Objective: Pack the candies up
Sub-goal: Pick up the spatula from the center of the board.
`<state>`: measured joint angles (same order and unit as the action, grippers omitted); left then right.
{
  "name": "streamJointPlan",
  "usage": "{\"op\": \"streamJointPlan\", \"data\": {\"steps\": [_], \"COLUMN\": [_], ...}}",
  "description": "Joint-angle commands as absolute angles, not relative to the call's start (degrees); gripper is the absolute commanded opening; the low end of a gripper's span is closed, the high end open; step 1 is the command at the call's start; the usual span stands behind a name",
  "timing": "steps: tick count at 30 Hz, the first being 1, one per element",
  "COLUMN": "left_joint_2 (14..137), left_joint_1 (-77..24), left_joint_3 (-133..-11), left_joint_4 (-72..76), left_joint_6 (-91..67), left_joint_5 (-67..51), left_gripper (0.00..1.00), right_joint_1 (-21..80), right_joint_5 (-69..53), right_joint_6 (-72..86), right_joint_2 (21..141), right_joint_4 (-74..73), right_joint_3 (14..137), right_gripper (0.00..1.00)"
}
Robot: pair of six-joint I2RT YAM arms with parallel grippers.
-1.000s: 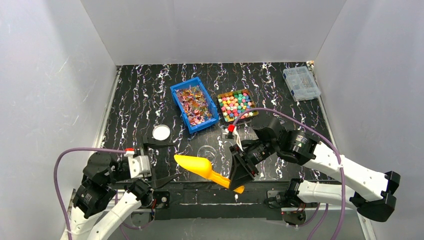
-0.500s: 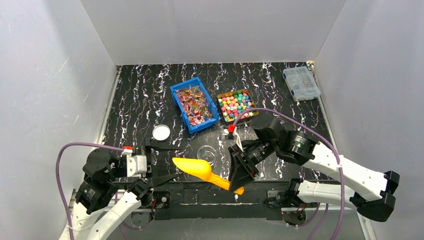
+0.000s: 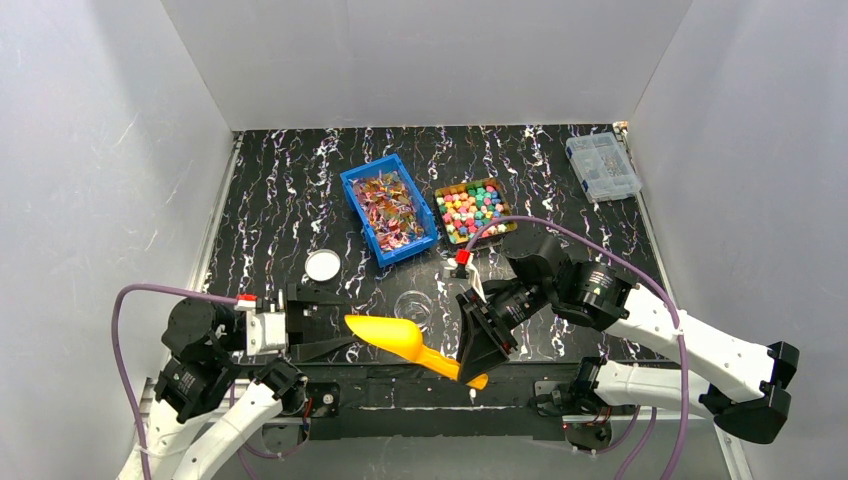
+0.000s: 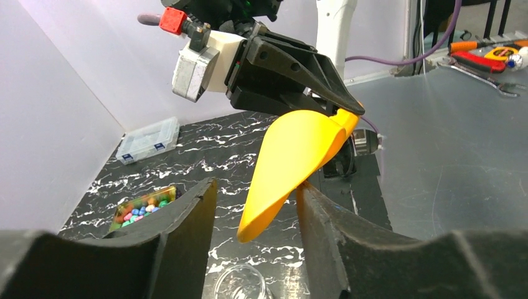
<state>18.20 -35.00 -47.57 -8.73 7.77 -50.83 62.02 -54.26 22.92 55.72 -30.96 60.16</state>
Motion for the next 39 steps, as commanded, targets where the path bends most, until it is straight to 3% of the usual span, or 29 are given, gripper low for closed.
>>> {"op": "streamJointPlan", "data": {"steps": [1, 8, 18, 22, 30, 33, 39], "left_joint_2": [19.5, 19.8, 20.7, 20.7, 18.7, 17.8, 15.3], "left_joint_1": [-35.1, -35.1, -35.1, -35.1, -35.1, -35.1, -35.1], "left_joint_3": [-47.1, -47.0, -46.9, -47.0, -47.1, -46.2, -44.2], "left_joint_4": [-6.6, -6.4, -6.6, -6.7, -10.0, -10.3, -11.0], "left_joint_6": [8.7, 8.9, 10.5, 10.3, 8.5, 6.1, 0.9], "left_joint_5": [-54.3, -55.3, -56.4, -55.7, -51.4, -51.2, -47.3], "left_gripper": [0.46, 0.41, 0.01, 0.0, 0.0, 0.0, 0.0], "right_joint_1": [62.4, 62.4, 62.4, 62.4, 62.4, 62.4, 62.4], "right_joint_5": [-56.2, -56.2, -56.3, -55.8, -47.8, -43.7, -36.5], "right_joint_6": [23.5, 23.7, 24.3, 24.2, 17.9, 15.9, 11.2], "right_joint_2": [54.8, 54.4, 54.2, 53.9, 53.5, 53.5, 55.3], "right_joint_4": [-27.5, -27.5, -26.8, -26.6, -36.6, -38.4, -42.9], "right_joint_3": [61.0, 60.9, 61.2, 61.4, 67.4, 69.8, 75.4], "right_gripper": [0.01, 0.01, 0.01, 0.02, 0.64, 0.72, 0.79]}}
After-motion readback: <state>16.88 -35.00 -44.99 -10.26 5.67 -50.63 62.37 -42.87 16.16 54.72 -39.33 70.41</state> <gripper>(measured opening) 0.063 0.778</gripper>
